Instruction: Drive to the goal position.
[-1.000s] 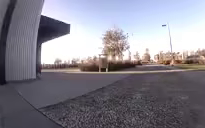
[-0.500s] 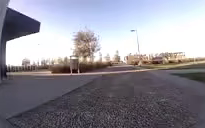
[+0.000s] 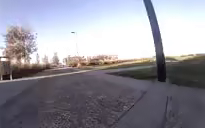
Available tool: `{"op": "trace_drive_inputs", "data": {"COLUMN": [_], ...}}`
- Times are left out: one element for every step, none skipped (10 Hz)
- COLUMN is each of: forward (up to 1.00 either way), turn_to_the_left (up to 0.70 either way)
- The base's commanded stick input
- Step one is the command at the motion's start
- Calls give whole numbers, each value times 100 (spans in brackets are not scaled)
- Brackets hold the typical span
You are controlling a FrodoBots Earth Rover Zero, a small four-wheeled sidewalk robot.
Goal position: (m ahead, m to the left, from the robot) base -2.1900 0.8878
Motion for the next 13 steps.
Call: {"op": "trace_drive_inputs", "data": {"forward": [5, 7, 7, 7, 7, 7, 7, 7, 7, 7, 22, 44, 70], "turn_to_the_left": [0, 0, 0, 0, 0, 0, 0, 0, 0, 0, 0, 0, 0]}}
